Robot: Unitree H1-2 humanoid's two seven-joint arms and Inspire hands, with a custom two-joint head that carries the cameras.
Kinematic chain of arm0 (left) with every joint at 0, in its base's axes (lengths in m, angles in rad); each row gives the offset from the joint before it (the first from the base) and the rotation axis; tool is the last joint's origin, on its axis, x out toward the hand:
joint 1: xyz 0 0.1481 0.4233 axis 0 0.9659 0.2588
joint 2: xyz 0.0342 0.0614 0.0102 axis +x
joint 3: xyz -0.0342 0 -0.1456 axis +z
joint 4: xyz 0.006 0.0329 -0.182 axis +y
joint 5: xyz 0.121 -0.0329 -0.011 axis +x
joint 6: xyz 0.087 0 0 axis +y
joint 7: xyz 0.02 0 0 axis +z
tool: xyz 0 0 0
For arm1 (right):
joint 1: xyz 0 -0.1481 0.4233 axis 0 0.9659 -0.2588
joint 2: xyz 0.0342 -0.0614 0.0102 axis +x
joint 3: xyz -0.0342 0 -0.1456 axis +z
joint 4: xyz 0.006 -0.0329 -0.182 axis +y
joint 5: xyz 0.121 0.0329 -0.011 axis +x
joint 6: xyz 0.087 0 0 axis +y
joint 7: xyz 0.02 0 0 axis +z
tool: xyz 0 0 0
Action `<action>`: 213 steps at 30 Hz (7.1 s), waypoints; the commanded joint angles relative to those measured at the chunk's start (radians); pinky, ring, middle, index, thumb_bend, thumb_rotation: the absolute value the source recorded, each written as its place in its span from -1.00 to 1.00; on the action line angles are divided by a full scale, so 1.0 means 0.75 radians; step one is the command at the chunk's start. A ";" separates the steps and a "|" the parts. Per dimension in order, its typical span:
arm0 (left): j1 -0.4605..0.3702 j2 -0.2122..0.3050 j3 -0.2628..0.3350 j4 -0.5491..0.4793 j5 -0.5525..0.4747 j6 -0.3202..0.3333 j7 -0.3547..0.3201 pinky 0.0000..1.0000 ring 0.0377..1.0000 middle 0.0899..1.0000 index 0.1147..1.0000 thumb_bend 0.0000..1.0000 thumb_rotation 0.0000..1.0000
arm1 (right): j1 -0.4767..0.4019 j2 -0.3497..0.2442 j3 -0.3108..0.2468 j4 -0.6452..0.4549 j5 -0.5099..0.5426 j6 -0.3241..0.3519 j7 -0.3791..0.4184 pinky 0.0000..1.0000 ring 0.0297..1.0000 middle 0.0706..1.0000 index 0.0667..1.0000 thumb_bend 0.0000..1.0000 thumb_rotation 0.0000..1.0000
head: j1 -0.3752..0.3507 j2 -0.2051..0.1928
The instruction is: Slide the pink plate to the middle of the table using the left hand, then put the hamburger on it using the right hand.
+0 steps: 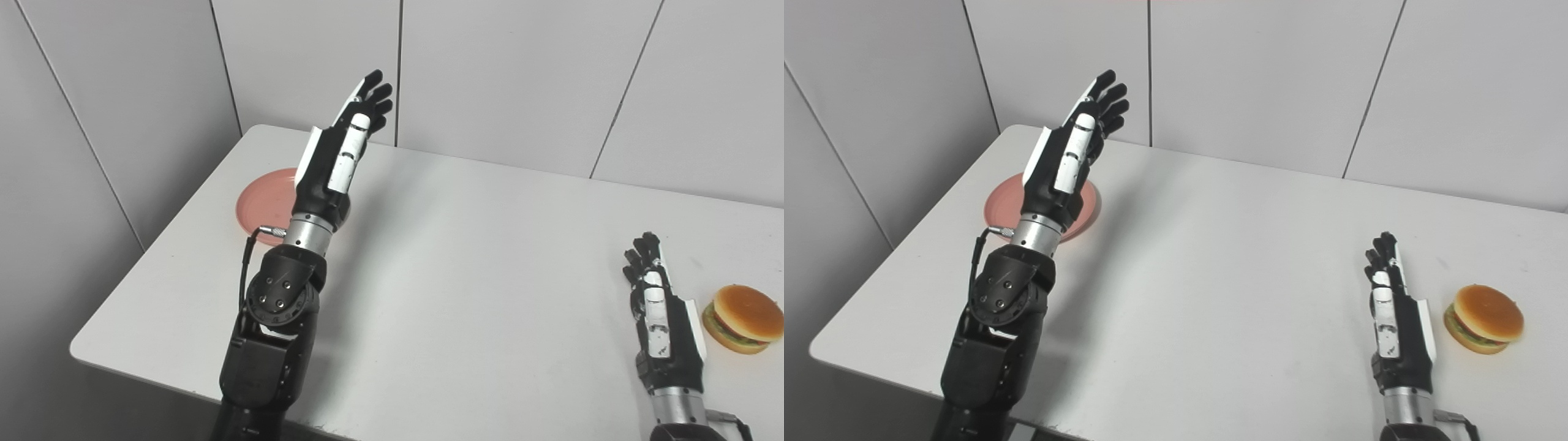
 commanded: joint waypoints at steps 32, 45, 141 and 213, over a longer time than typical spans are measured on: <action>-0.221 0.300 0.371 0.403 -0.311 -0.006 0.062 0.72 0.72 0.73 0.70 -0.28 1.00 | 0.070 0.007 -0.001 0.063 -0.004 -0.027 0.002 1.00 0.97 0.98 0.99 -0.38 1.00 | 0.005 0.012; -0.195 0.384 0.397 0.556 -0.391 -0.016 0.036 0.75 0.78 0.77 0.74 -0.30 1.00 | 0.070 0.004 -0.006 0.060 0.009 -0.025 0.011 1.00 0.98 0.99 1.00 -0.39 1.00 | 0.012 0.025; -0.157 0.119 0.231 0.900 -0.597 0.212 -0.175 0.75 0.73 0.72 0.70 -0.29 1.00 | 0.069 0.044 -0.006 0.000 -0.024 0.000 -0.025 0.96 0.93 0.95 0.98 -0.31 1.00 | -0.082 0.121; 0.091 -0.125 0.005 0.516 -0.591 0.305 -0.273 0.79 0.79 0.80 0.78 -0.30 1.00 | -0.056 -0.074 0.019 -0.444 -0.480 0.237 -0.169 0.63 0.77 0.82 0.85 0.05 0.95 | -0.711 0.134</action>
